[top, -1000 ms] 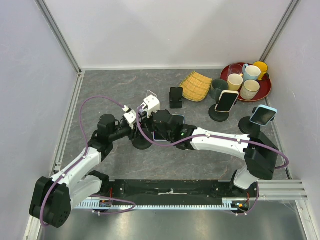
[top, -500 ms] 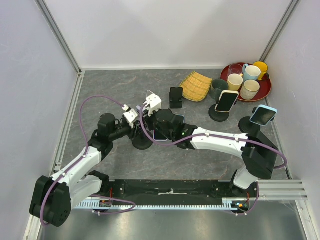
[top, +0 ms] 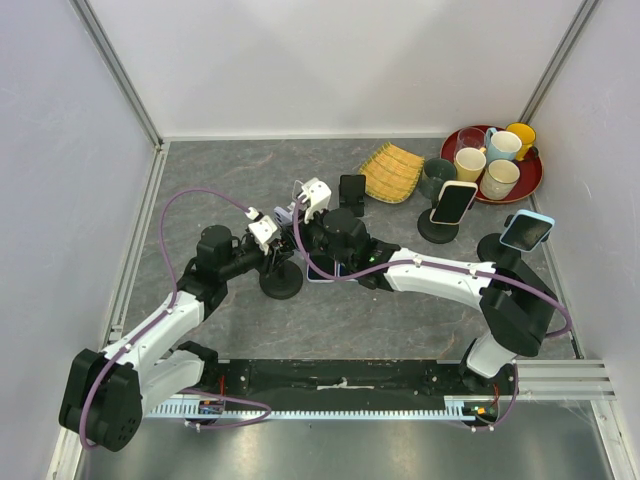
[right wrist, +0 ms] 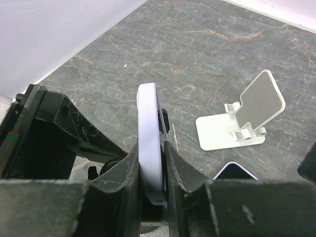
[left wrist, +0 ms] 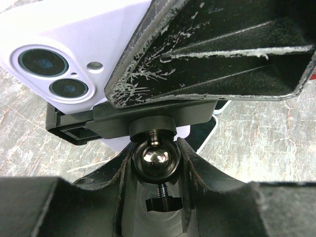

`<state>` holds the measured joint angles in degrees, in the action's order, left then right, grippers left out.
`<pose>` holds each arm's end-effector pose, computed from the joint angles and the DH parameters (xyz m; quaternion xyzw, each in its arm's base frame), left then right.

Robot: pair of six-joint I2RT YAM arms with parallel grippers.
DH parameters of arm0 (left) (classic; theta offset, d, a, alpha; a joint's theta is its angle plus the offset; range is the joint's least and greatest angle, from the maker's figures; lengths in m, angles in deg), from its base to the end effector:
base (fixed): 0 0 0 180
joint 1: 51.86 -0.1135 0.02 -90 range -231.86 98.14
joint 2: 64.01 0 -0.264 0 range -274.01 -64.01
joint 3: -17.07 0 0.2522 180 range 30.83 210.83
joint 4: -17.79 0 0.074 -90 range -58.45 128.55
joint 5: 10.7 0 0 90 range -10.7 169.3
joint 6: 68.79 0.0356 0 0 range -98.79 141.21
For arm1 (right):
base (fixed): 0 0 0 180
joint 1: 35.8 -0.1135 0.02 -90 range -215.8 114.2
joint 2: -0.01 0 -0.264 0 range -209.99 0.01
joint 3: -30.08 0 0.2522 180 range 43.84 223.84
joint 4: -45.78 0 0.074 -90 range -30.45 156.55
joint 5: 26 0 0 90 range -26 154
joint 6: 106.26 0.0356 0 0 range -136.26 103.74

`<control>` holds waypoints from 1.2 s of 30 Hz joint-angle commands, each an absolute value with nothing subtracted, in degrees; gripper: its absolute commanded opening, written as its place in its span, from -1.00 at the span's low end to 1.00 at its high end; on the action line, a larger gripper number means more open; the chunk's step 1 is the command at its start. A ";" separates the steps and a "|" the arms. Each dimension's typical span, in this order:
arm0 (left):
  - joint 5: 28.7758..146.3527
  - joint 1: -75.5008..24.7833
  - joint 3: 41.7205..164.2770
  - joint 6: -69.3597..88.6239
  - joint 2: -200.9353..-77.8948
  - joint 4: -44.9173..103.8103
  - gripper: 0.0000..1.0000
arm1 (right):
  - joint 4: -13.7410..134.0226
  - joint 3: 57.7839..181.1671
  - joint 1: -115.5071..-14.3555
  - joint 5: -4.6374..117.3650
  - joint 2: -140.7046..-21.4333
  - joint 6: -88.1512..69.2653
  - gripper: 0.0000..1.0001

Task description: Remove the phone from the phone stand

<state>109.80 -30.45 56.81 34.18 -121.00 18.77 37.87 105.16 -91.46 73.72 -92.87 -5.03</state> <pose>0.1949 -0.0958 0.2274 0.3783 0.7012 -0.2541 0.5483 0.2198 0.3111 0.2813 -0.2379 0.7267 0.2993 0.5708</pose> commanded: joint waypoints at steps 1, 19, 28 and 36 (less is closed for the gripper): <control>119.38 -27.51 58.08 35.98 -120.08 18.37 -0.96 | 29.31 105.81 -90.30 74.46 -92.71 -2.98 -1.00; 123.08 -24.79 58.25 35.10 -119.39 17.93 -0.96 | 22.19 106.69 -85.83 61.29 -96.67 -5.45 -1.00; 121.40 -28.12 57.99 32.73 -116.39 17.66 -0.96 | 27.55 103.43 -78.61 49.70 -93.07 -6.85 -1.00; 122.46 -29.45 58.16 34.04 -116.21 19.59 -0.96 | 28.78 102.29 -74.57 44.41 -91.40 -6.15 -1.00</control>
